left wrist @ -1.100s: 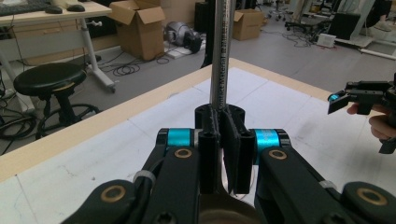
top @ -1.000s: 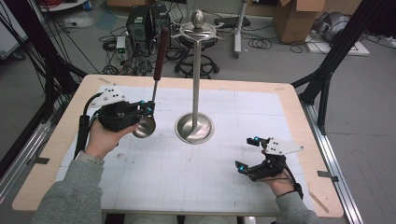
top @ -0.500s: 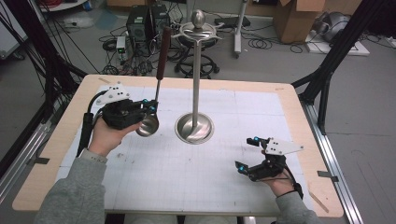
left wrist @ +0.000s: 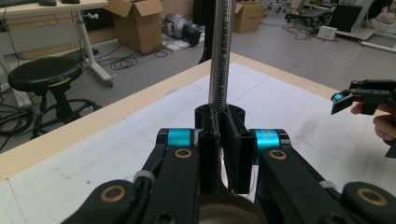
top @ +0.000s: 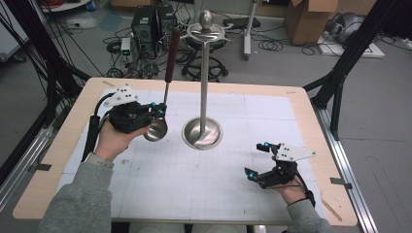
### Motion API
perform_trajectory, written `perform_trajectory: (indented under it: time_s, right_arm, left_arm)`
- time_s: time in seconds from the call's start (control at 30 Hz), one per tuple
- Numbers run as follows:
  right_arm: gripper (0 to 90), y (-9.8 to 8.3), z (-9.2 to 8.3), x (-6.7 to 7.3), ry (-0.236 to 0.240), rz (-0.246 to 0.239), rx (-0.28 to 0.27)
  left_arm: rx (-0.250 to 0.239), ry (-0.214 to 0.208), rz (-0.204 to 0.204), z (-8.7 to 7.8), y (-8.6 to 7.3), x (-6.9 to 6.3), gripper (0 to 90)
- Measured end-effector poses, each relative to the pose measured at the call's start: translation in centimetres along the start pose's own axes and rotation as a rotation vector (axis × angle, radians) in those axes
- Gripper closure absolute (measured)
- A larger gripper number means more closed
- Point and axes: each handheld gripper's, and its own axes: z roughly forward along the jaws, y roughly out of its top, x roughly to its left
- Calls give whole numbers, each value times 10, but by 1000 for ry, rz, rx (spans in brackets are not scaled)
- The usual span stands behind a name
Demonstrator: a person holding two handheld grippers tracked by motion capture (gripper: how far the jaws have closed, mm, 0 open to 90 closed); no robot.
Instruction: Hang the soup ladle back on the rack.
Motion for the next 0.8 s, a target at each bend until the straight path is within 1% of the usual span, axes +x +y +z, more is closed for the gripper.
perform_trajectory:
  time_s: [0.17,0.43,0.6,0.8]
  right_arm:
    - [18,0,0,0,1,-2,0]
    - [18,0,0,0,1,-2,0]
    - [18,0,-1,-1,0,0,-6]
    - [18,0,0,0,-1,-5,-1]
  left_arm:
    - [11,-2,5,2,1,0,846]
    - [8,-7,-4,7,2,-1,846]
    - [11,-6,-1,7,3,-1,845]
    - [10,-17,-1,9,3,-3,845]
